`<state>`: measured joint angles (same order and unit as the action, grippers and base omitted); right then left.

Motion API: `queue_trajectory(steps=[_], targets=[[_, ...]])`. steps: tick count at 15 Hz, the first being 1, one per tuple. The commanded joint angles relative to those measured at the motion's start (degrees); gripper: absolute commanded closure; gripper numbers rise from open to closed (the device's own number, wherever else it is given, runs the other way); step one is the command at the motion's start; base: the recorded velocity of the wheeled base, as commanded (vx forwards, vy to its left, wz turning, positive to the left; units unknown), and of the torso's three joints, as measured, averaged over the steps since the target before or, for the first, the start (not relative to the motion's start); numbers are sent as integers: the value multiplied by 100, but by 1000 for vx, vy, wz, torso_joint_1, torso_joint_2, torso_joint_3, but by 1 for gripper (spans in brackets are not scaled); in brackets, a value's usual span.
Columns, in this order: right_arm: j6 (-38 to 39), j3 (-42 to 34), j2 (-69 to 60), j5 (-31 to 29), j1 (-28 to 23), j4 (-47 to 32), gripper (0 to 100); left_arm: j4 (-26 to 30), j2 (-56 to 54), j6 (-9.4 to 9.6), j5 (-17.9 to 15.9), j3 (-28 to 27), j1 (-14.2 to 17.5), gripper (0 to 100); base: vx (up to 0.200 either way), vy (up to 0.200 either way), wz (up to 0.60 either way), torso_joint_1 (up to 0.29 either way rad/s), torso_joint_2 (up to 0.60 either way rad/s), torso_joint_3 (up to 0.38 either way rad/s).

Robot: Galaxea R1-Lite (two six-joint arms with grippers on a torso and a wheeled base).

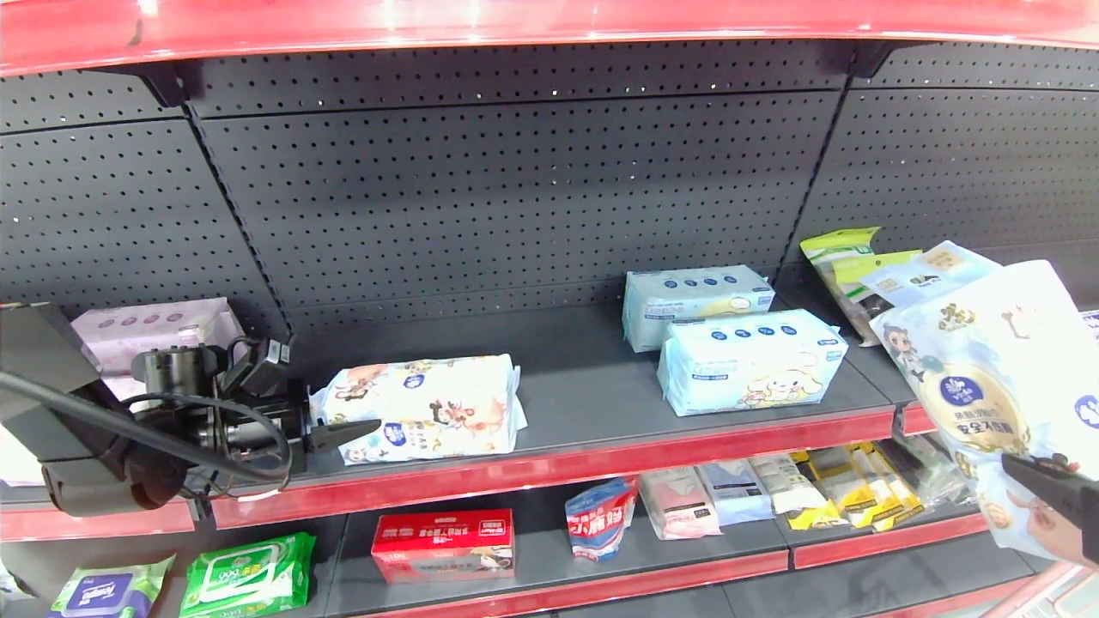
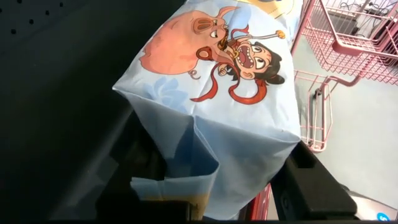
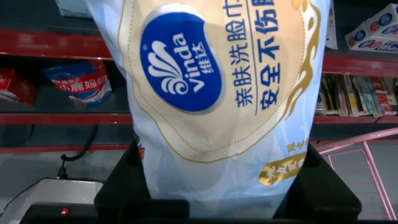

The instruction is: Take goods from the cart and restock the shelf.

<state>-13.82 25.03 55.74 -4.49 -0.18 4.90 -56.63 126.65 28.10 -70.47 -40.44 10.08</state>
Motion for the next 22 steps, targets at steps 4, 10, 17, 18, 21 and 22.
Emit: queue_trajectory(steps=[4,10,17,18,21,22], targets=[[3,2,8,0,1,11,100,11,-193,-164,-1,194,3,100,0,0,0,0,0,0],[-6,2,-10,0,-8,11,100,2,-219,-191,-1,247,3,100,0,0,0,0,0,0],[-6,2,-19,0,-8,2,100,2,-219,-191,34,264,-15,100,0,0,0,0,0,0],[-6,2,-19,0,1,2,100,2,-228,-217,34,282,-15,100,0,0,0,0,0,0],[-6,2,-19,0,-8,2,100,2,-228,-164,157,273,-24,100,0,0,0,0,0,0],[-6,2,-19,0,1,2,100,-6,-237,-173,166,264,-24,100,0,0,0,0,0,0]])
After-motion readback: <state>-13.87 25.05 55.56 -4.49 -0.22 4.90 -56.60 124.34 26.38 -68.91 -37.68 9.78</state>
